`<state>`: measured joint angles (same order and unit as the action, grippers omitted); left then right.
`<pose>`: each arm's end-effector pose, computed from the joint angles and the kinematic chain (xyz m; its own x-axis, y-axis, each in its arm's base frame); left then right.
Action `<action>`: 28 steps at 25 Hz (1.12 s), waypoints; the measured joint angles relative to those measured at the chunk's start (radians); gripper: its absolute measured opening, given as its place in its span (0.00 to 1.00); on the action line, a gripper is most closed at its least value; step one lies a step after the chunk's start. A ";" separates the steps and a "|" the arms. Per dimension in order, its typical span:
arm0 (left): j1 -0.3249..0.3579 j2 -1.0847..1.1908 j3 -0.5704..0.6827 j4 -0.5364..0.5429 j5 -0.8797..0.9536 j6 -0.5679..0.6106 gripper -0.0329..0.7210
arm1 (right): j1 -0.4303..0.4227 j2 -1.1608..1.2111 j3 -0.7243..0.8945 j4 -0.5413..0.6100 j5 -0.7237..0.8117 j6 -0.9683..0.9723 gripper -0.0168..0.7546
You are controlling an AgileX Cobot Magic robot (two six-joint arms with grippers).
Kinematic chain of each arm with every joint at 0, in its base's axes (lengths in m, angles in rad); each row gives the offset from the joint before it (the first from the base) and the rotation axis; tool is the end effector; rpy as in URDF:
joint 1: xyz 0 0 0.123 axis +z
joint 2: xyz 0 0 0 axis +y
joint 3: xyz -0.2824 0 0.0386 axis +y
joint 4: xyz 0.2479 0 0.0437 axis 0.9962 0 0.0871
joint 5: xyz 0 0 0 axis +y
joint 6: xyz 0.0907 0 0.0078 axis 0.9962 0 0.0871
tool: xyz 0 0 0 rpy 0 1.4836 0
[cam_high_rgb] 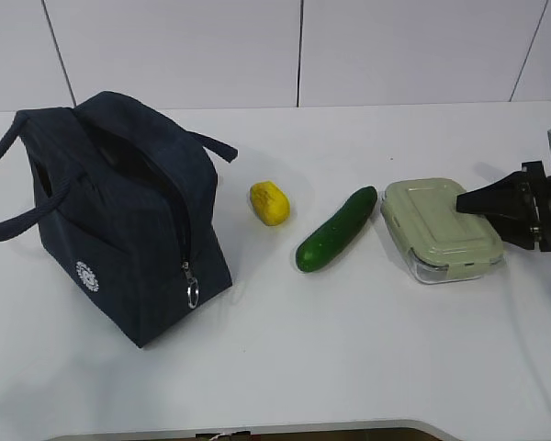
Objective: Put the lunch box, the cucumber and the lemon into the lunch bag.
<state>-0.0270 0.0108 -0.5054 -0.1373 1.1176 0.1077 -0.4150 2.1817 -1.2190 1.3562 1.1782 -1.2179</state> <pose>-0.0070 -0.0110 0.2748 -0.5003 0.0604 -0.8637 0.1566 0.9874 -0.0216 0.3805 -0.0778 0.1156 -0.8797 0.3104 -0.3602 -0.1536 0.5314 0.8331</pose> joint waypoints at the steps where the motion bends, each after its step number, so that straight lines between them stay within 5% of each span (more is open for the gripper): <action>1: 0.000 0.000 0.000 0.000 0.000 0.000 0.36 | 0.000 -0.002 0.000 0.000 0.000 0.000 0.54; 28: 0.000 0.000 -0.005 0.000 -0.005 0.000 0.36 | 0.000 -0.058 0.000 -0.035 -0.042 0.064 0.51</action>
<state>-0.0270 0.0108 -0.5104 -0.1373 1.1130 0.1077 -0.4150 2.1240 -1.2190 1.3217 1.1362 -1.1536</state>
